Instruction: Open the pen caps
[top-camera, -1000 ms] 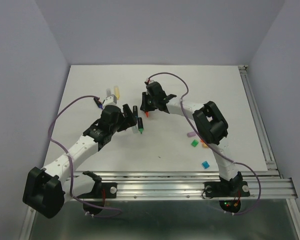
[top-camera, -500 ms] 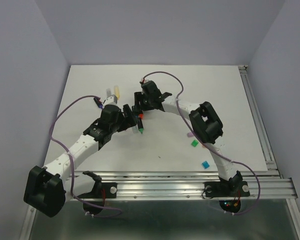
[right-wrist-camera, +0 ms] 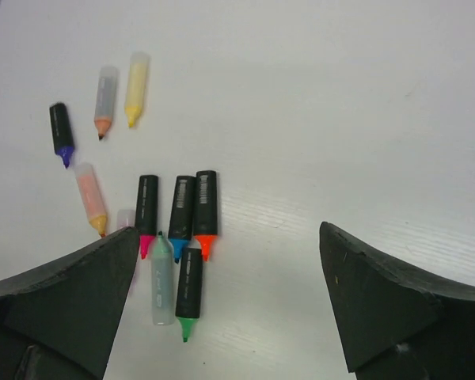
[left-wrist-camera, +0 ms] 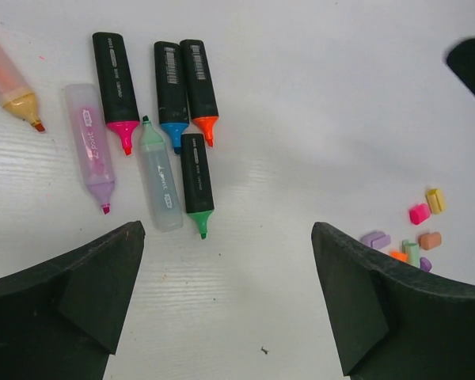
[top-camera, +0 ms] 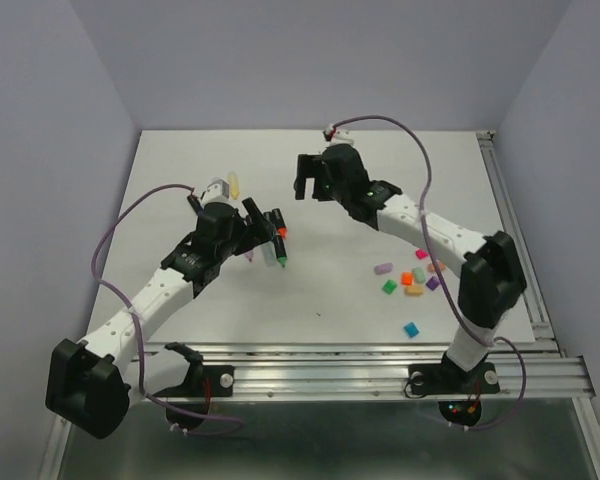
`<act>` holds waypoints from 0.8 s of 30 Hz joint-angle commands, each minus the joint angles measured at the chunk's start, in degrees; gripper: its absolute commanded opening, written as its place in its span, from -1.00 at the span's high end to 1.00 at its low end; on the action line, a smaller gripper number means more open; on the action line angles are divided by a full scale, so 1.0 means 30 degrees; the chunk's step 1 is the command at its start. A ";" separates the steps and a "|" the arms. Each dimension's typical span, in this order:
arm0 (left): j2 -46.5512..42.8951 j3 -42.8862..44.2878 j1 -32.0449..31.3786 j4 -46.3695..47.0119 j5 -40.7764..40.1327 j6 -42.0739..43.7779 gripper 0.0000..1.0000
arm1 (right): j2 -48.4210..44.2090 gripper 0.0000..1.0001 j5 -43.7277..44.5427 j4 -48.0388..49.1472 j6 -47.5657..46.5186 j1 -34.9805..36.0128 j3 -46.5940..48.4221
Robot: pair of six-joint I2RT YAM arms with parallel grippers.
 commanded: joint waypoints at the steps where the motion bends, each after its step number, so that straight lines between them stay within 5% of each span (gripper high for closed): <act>1: -0.0898 0.0913 0.0117 -0.0204 -0.1028 -0.0533 -0.98 | -0.5248 -1.00 0.3692 0.1145 0.1213 -0.0955 -0.5284; 6: -0.1542 0.0826 0.0234 -0.0233 -0.2722 -0.1119 -0.98 | -1.1234 -1.00 0.6781 0.1119 0.3352 -0.3359 -1.3068; 10: -0.1953 0.0913 0.0263 -0.0175 -0.3928 -0.1295 -0.98 | -1.5455 -1.00 0.7585 -0.0694 0.4204 -0.5379 -1.6098; 14: -0.2246 0.1002 0.0322 0.0118 -0.4573 -0.1178 -0.98 | -1.8122 -1.00 0.9373 -0.3098 0.5374 -0.5764 -1.7217; 24: -0.3418 0.0885 0.0322 -0.0175 -0.6009 -0.1119 -0.98 | -2.2227 -1.00 0.8611 -0.1435 0.4939 -0.5764 -1.7951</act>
